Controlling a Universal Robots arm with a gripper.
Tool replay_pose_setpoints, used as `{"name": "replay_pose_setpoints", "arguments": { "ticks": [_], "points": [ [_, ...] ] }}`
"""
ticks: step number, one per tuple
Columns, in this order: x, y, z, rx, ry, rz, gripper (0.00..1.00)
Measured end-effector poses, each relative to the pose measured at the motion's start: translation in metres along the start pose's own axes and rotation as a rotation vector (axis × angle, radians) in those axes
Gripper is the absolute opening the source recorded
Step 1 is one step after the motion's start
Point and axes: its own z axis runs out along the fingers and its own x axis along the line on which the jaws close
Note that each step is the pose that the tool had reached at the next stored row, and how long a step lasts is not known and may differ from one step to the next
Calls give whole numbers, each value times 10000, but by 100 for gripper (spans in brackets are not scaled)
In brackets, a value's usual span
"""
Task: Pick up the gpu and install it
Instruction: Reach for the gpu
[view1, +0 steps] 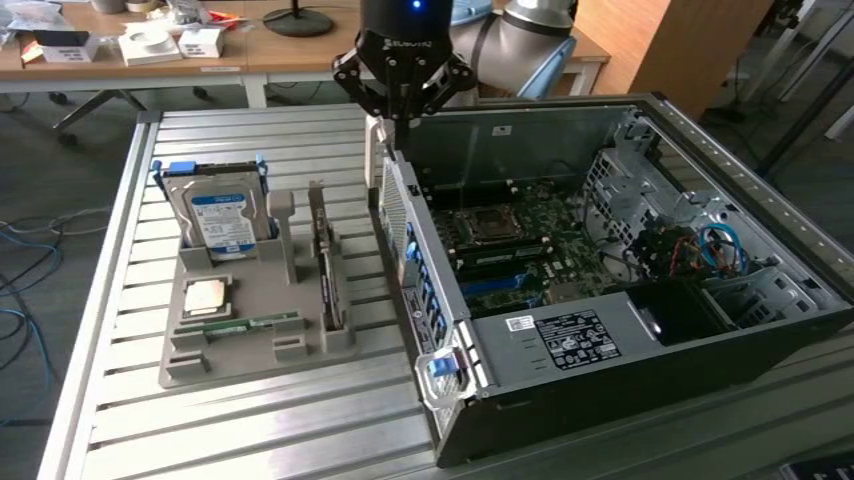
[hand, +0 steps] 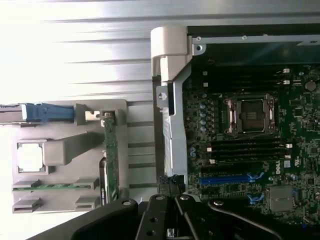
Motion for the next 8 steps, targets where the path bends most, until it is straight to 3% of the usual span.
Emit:
{"name": "replay_pose_setpoints", "arguments": {
  "ticks": [8],
  "points": [
    [168,1,-1,1,1,0,11]
  ]
}}
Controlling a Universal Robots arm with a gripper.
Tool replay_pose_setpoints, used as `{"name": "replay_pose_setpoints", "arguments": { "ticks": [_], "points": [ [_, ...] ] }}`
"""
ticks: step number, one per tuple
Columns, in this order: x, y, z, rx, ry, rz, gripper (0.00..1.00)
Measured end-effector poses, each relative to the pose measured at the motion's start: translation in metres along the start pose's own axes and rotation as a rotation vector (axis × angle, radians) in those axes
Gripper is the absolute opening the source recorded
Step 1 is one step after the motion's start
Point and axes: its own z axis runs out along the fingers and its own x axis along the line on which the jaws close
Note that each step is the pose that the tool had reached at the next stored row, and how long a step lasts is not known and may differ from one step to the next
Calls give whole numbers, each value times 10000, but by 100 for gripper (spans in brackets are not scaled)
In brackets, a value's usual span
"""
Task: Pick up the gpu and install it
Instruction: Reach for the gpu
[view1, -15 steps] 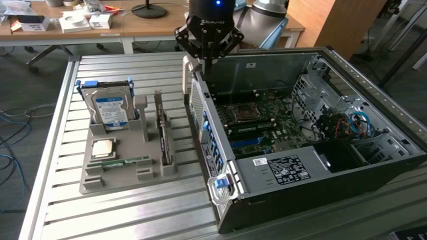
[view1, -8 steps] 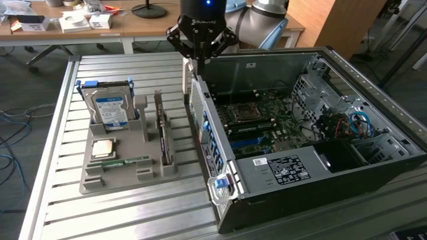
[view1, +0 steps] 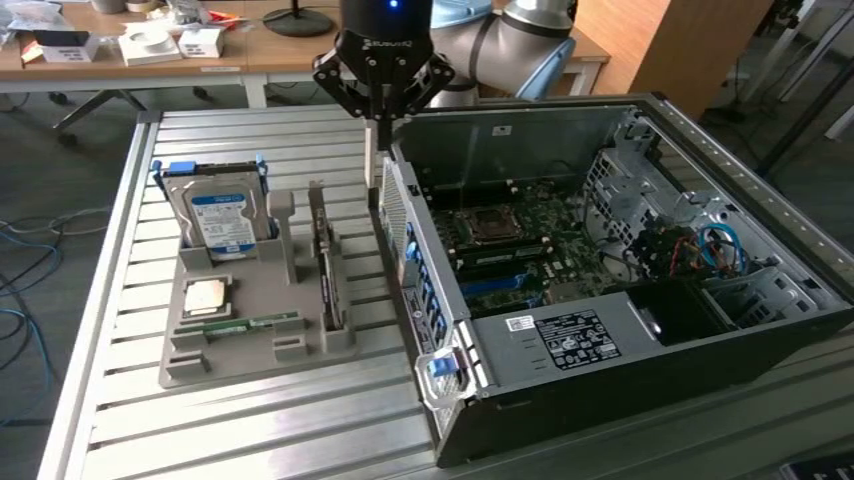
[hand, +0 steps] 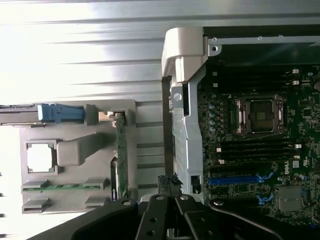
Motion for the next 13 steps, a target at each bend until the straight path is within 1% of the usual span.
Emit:
{"name": "replay_pose_setpoints", "arguments": {
  "ticks": [13],
  "points": [
    [289,8,-2,-1,0,0,11]
  ]
}}
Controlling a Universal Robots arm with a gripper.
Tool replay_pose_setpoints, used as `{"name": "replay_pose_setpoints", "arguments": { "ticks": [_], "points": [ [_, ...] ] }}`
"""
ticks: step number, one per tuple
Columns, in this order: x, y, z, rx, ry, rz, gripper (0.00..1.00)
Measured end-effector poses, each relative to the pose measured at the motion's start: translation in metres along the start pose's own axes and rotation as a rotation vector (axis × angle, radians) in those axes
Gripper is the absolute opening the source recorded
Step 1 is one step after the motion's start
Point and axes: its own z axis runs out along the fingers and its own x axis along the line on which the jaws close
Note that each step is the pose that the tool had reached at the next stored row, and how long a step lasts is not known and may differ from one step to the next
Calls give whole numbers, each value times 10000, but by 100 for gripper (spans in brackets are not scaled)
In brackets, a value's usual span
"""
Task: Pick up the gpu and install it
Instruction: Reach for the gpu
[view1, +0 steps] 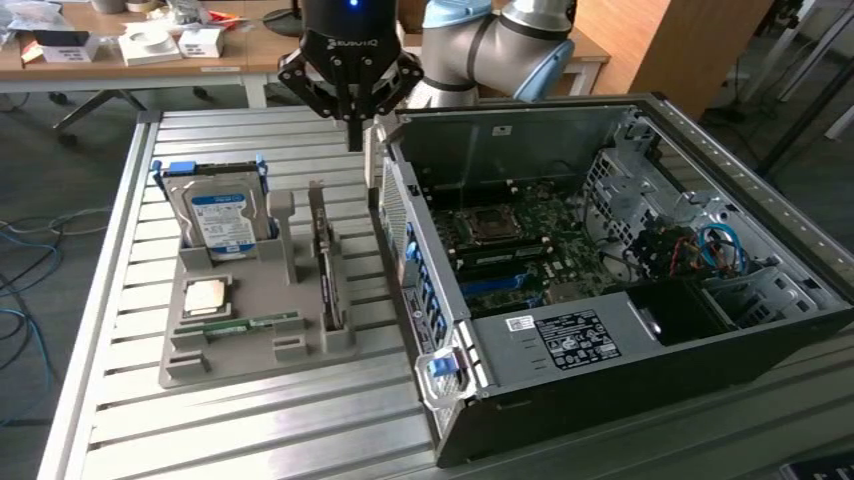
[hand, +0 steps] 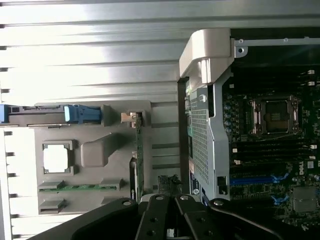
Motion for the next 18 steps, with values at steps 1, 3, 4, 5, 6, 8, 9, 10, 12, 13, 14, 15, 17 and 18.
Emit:
{"name": "replay_pose_setpoints", "arguments": {
  "ticks": [1,3,4,5,6,8,9,10,12,13,14,15,17,18],
  "points": [
    [23,2,0,0,0,0,11],
    [69,6,0,0,0,-1,11],
    [92,8,-1,0,0,-1,11],
    [110,8,-1,0,0,0,11],
    [125,9,-1,0,-1,1,11],
    [155,9,-1,0,0,2,11],
    [172,10,-1,0,0,2,11],
    [191,10,-1,0,0,2,11],
    [229,9,-2,1,0,1,11],
    [250,8,-2,1,0,1,11],
    [269,8,-2,0,0,1,11],
    [289,8,-2,0,0,1,11],
    [320,6,-2,0,0,2,11],
    [322,6,-1,-1,-1,2,11]
  ]
}}
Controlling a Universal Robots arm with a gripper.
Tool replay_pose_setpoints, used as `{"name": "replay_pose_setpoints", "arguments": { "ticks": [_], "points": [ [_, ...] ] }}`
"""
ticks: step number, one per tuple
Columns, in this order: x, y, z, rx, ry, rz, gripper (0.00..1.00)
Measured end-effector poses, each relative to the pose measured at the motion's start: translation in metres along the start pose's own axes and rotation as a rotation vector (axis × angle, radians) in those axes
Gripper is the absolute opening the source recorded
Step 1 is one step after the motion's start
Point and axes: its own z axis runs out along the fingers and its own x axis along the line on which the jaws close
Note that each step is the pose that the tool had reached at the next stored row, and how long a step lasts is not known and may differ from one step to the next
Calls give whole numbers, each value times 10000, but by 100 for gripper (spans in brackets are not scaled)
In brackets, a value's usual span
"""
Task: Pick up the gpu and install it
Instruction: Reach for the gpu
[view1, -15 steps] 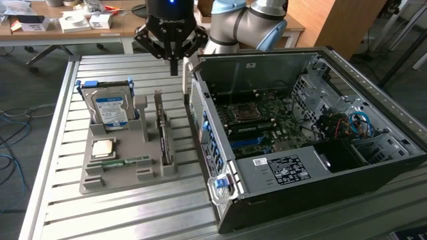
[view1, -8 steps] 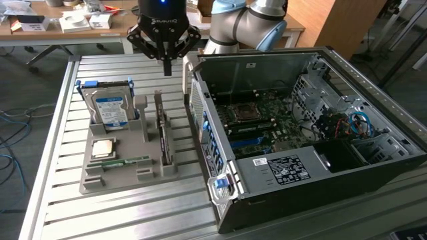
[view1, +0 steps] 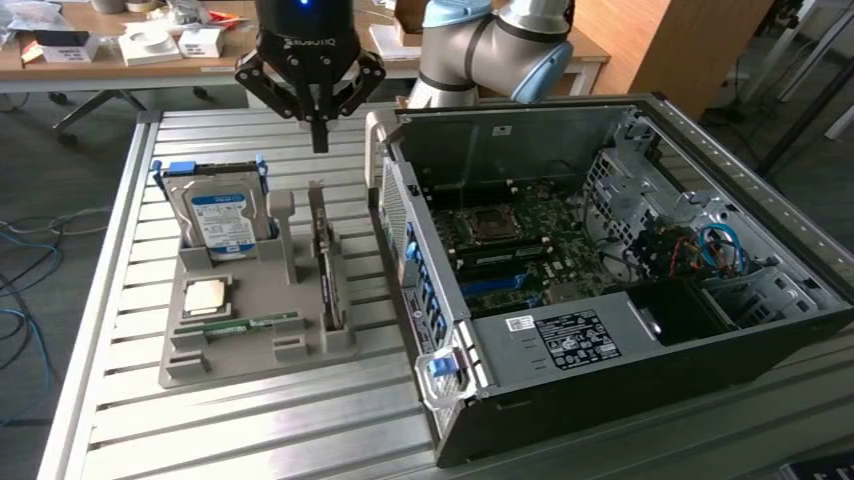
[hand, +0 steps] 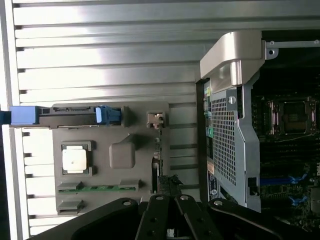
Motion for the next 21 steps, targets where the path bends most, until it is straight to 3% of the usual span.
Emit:
{"name": "replay_pose_setpoints", "arguments": {
  "ticks": [7,21],
  "points": [
    [4,-14,-1,1,1,1,11],
    [50,-223,-9,1,1,0,11]
  ]
}}
